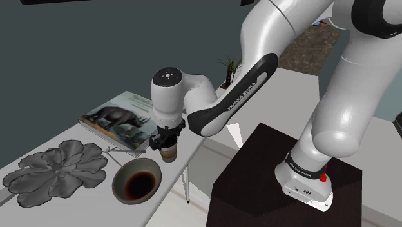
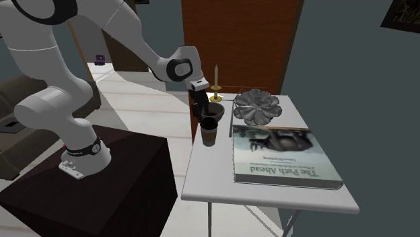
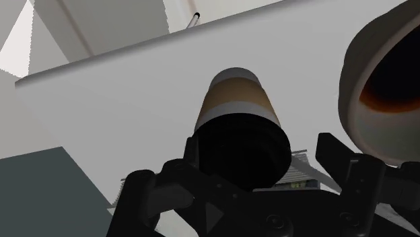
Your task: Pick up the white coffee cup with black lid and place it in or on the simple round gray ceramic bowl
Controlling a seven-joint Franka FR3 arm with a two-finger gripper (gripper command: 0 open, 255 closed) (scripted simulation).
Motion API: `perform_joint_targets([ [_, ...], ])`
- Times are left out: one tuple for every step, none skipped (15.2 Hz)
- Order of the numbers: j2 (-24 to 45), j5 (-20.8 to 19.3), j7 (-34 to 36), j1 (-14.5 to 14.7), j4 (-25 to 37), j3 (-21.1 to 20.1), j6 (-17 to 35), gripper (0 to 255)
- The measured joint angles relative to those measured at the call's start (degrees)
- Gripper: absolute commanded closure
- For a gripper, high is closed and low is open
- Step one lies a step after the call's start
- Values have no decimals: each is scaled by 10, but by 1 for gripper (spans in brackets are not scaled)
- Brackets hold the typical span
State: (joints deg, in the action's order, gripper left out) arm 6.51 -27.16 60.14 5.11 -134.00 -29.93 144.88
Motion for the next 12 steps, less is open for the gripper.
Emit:
perform_joint_targets([
  [9, -12, 9, 1, 0, 3, 6, 0],
  [14, -18, 13, 2, 0, 5, 10, 0],
  [17, -22, 15, 2, 1, 6, 11, 0],
  [18, -24, 16, 2, 1, 7, 12, 0],
  [18, -24, 17, 2, 1, 7, 13, 0],
  [19, -25, 17, 2, 1, 7, 13, 0],
  [19, -25, 17, 2, 1, 7, 13, 0],
  [19, -25, 17, 2, 1, 7, 13, 0],
  [19, -25, 17, 2, 1, 7, 13, 255],
  [17, -25, 17, 2, 2, 7, 12, 255],
  [15, -25, 17, 1, 3, 8, 12, 255],
  [14, -26, 19, 2, 4, 8, 11, 255],
])
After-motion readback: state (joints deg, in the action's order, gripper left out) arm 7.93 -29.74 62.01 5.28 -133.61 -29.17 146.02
